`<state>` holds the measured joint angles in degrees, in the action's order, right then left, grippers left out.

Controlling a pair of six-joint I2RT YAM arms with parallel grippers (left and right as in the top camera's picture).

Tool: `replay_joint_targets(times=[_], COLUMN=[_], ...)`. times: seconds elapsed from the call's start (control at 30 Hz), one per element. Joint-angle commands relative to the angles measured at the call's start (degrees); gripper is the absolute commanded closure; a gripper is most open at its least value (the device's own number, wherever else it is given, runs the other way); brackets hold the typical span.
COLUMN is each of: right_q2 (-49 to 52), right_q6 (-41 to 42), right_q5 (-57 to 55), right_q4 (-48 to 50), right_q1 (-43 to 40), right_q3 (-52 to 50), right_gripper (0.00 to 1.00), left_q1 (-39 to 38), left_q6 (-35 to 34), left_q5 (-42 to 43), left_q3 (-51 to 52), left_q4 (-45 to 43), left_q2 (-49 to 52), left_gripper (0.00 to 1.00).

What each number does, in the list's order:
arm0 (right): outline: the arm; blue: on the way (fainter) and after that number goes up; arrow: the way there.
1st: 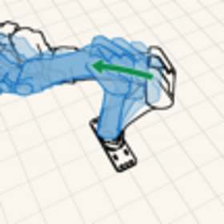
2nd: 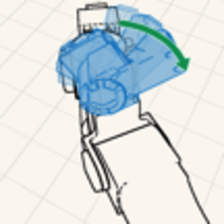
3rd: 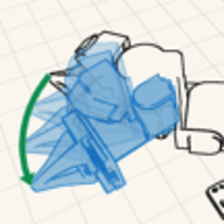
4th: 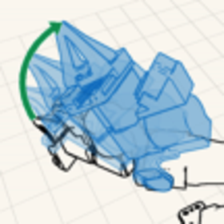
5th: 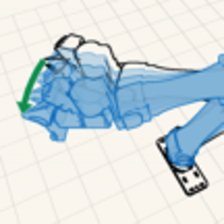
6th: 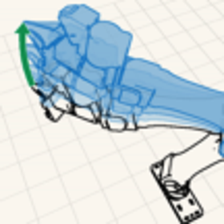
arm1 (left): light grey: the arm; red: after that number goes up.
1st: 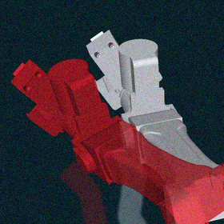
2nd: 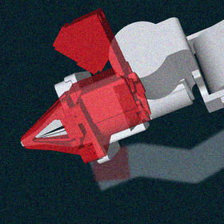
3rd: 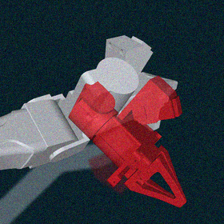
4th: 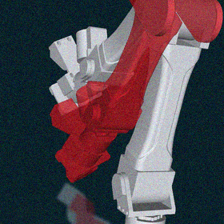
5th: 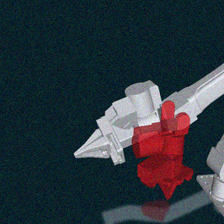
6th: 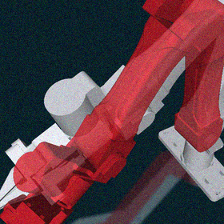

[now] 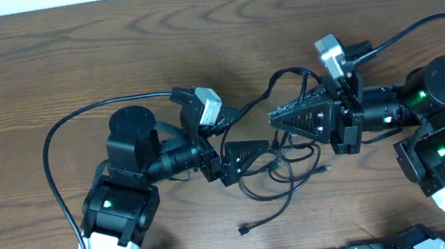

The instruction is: Untangle cables

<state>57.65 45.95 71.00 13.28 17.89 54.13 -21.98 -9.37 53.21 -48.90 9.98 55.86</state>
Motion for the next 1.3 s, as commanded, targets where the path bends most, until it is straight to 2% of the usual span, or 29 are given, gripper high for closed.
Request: replay_joint_targets(times=[0.0,0.2,0.3,0.53,0.77,1.0,1.23,1.27], right_q2=[-0.46,-0.31,-0.33,-0.33,-0.31,-0.31,-0.31,-0.31], right_q6=[1.40,1.40,1.84,2.51,2.86,2.86,2.89,2.89], right_q5=[-0.81,-2.05,-2.01,-0.74,-0.79,-1.25,-2.32,-2.36], right_q4=[0.92,0.90,0.92,2.71,3.02,3.52,3.96,3.96], right_q1=[0.66,0.76,0.74,0.74,0.94,0.90,0.90,0.90], right_q3=[0.61,0.61,0.61,0.61,0.61,0.61,0.61,0.61], right_gripper=[0.99,0.99,0.99,0.99,0.99,0.99,0.99,0.99], left_q1=[-1.07,-6.91,-8.63,-8.85,-9.90,-13.09,-16.02,-16.11], left_q6=[-1.68,-1.66,-1.66,-1.66,-3.43,-3.39,-3.34,-3.32], left_q5=[-0.11,-0.09,-3.02,-7.91,-5.97,-5.75,-7.85,-7.87], left_q3=[-0.92,-0.92,-0.92,-0.92,-0.92,-0.92,-0.92,-0.92], left_q4=[-0.50,-5.73,-7.10,-8.07,-15.10,-19.80,-19.98,-19.98], left_q2=[1.57,4.98,6.71,12.81,18.21,18.64,19.74,19.91], left_gripper=[0.02,0.02,0.02,0.02,0.02,0.02,0.01,0.05])
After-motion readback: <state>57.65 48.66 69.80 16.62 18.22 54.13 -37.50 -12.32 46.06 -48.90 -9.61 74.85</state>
